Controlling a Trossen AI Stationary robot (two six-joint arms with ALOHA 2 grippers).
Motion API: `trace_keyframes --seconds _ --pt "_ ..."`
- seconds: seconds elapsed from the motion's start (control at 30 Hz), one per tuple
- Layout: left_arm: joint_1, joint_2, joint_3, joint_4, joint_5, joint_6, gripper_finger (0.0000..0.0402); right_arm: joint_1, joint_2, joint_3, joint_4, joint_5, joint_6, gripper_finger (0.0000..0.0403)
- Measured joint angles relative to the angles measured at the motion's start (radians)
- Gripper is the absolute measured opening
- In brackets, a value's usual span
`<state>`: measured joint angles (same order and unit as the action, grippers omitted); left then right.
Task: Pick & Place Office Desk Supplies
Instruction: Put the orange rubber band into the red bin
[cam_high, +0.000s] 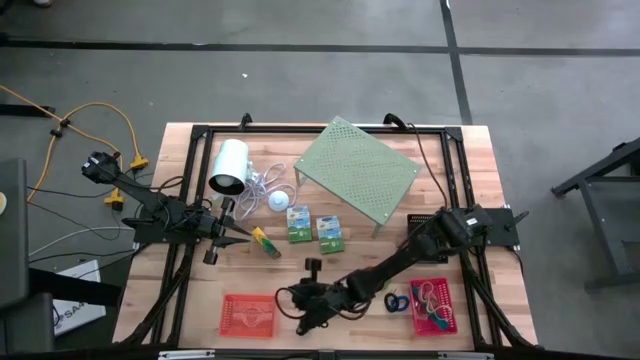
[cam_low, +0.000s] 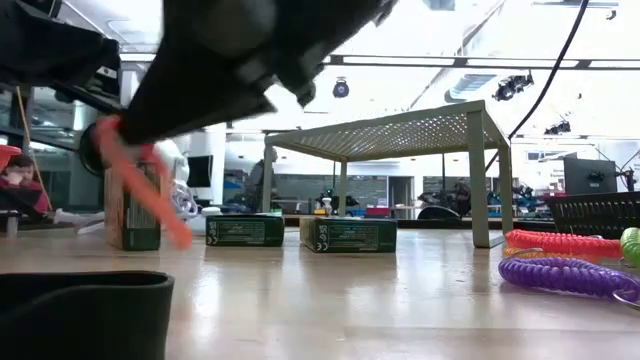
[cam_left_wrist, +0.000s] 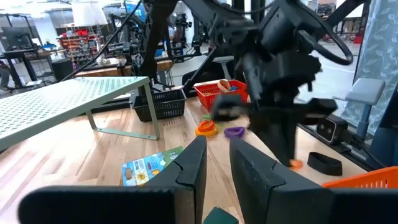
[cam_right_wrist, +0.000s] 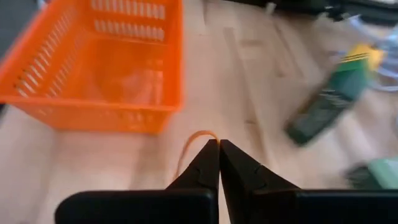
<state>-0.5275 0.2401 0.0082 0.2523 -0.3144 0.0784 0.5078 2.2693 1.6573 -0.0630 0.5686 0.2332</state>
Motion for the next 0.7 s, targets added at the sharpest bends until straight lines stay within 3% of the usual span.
trace_keyframes --seconds 0.37,0.7 --pt "0.000 0.000 0.000 0.000 0.000 0.000 0.0065 0.052 -0.040 0.000 -0.019 0.074 -0.009 0.0002" --pt "0.000 0.000 0.000 0.000 0.000 0.000 0.0065 0.126 -0.121 0.000 -0.387 0.178 0.318 0.0002"
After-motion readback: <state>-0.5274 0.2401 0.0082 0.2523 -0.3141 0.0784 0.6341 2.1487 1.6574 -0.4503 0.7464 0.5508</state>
